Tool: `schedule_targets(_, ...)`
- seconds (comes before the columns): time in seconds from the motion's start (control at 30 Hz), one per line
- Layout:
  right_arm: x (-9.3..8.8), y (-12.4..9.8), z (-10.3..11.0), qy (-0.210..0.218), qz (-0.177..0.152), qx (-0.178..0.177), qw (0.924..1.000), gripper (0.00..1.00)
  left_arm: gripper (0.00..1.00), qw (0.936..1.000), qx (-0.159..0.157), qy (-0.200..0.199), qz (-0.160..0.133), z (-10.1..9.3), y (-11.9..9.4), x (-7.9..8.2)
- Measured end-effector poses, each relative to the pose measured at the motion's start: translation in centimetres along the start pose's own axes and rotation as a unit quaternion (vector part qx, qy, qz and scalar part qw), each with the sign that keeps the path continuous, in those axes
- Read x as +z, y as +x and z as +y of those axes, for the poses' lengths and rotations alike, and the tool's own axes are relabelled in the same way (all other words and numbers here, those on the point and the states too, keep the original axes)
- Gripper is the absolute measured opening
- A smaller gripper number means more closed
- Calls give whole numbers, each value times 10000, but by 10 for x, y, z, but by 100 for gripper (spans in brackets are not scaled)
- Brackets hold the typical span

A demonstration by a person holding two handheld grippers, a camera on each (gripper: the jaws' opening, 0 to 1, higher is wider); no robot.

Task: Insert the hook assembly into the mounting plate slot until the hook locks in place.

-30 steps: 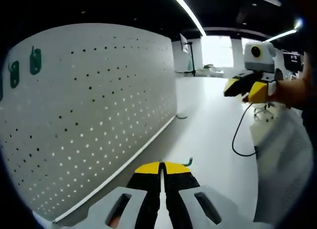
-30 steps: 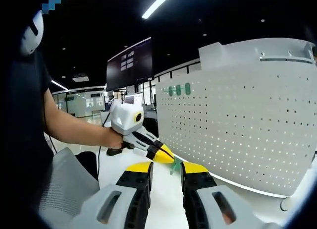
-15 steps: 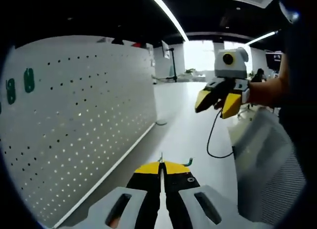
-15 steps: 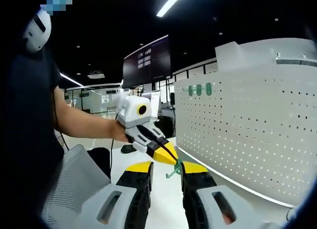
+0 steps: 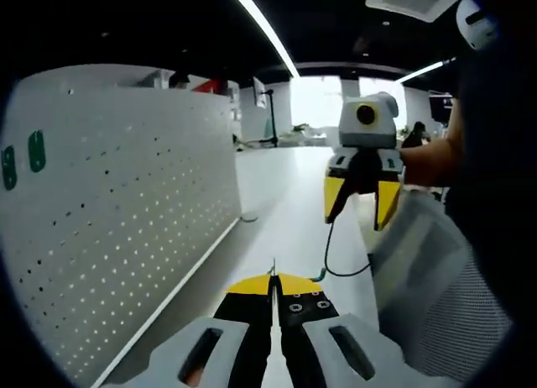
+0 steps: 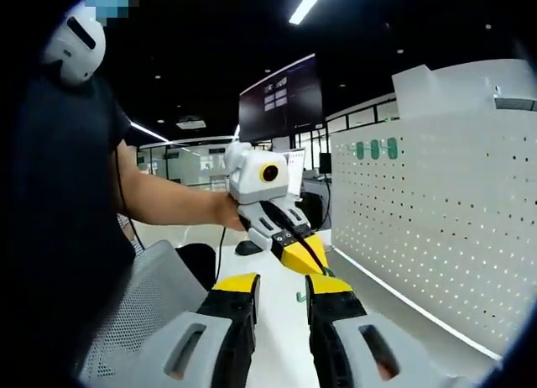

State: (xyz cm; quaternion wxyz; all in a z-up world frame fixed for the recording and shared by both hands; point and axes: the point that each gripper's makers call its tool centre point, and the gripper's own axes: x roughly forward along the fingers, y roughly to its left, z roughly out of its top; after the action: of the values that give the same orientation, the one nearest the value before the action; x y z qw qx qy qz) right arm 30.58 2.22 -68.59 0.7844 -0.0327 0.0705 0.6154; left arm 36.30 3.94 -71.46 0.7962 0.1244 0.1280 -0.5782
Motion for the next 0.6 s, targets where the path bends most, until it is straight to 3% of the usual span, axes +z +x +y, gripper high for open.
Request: schedule_targets(0.6,-1,9,19,-86,197,466,9987,20,1,9989,-300,-143,-326,-11,-15,11)
